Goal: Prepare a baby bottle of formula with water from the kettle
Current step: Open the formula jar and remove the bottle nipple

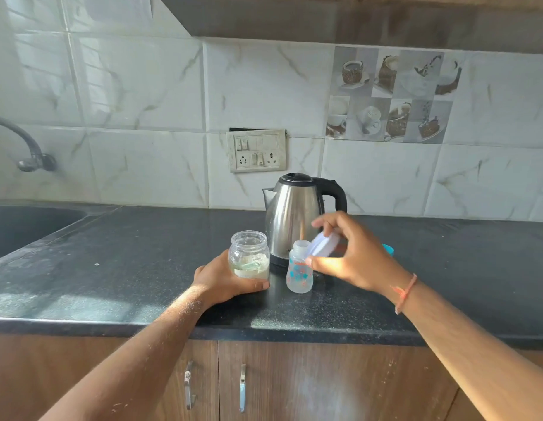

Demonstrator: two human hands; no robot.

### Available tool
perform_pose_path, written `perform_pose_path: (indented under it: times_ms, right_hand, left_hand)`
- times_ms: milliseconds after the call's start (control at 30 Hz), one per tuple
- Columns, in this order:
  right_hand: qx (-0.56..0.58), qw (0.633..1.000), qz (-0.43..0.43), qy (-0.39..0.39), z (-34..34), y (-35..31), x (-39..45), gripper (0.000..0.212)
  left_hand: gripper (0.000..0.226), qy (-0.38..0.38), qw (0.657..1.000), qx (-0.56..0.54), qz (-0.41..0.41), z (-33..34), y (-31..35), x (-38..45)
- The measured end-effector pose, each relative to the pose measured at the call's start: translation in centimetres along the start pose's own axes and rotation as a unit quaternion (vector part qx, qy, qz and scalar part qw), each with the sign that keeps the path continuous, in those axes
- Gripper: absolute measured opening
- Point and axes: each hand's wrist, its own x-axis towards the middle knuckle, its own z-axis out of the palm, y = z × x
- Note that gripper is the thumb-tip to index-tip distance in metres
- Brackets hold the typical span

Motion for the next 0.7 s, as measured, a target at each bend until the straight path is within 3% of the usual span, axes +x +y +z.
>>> perform_pose_path:
  times_ms: [100, 300, 533, 700]
  right_hand:
    - [0.001, 0.998, 0.028, 0.049, -1.0, 4.0, -4.2, 0.049]
    - [-0.098, 0.99, 0.092, 0.053, -3.4, 11.3, -9.2, 0.035]
    - [-0.132, 0.97, 0.191, 0.073, -5.2, 14.2, -8.5, 0.03]
    - [-0.164, 0.967, 0.179, 0.071, -4.6, 14.0, -8.0, 0.036]
  left_hand:
    - [0.088, 0.002, 1.0, -0.001, 0.0, 0.1, 0.0, 0.0]
    - [0.092, 0.009, 1.0, -0.012, -0.008, 0.2, 0.1, -0.1]
    - [0.097, 0.007, 1.0, -0.008, -0.015, 0.2, 0.4, -0.2]
    - [0.094, 0.006, 1.0, -0.003, -0.012, 0.2, 0.4, -0.2]
